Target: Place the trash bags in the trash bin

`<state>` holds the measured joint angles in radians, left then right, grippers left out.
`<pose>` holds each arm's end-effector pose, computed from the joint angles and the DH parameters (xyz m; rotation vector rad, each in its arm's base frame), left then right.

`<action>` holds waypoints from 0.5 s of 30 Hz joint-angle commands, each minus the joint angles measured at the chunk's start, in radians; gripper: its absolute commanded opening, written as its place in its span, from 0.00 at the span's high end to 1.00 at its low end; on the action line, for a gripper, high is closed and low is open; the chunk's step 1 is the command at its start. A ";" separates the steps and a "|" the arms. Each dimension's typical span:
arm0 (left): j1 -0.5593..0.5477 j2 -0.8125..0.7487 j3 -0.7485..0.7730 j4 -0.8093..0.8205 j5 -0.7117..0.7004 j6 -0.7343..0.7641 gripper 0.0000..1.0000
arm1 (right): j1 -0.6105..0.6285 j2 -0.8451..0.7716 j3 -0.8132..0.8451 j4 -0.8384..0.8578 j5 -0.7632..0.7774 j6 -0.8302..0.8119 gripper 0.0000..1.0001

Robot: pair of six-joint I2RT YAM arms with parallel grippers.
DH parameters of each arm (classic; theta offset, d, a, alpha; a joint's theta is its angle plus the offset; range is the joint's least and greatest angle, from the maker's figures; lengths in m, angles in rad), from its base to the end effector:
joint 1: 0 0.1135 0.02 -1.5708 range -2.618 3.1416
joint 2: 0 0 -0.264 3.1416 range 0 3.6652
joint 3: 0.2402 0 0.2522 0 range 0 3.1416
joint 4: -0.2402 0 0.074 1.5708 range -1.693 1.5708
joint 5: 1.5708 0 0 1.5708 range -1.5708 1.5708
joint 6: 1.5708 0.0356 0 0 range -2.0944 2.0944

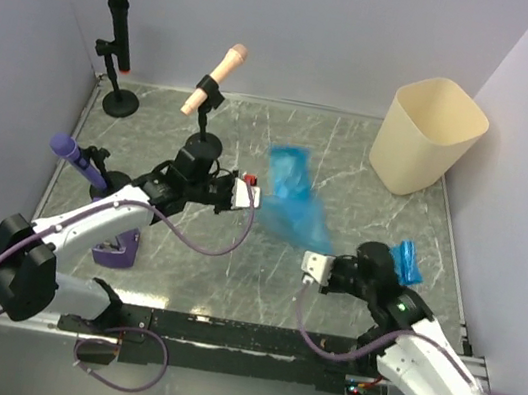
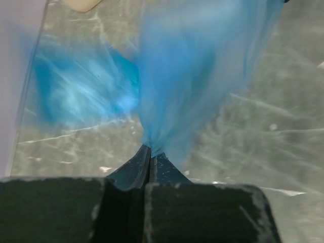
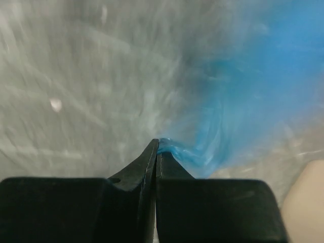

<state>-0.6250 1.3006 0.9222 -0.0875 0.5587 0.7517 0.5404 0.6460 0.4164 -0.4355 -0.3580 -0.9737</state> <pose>0.2261 -0.1864 0.2864 1.5153 1.2956 -0.4854 0.1186 0.0857 0.2089 -1.6389 1.4548 0.1574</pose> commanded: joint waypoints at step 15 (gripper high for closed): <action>0.125 0.309 0.690 -0.249 -0.615 -0.937 0.99 | -0.141 0.530 0.742 0.241 0.476 0.584 1.00</action>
<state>-0.5755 1.4353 1.3464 -0.1814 0.2005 0.0029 0.4965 0.9707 0.8959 -0.3107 -0.0780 -0.5041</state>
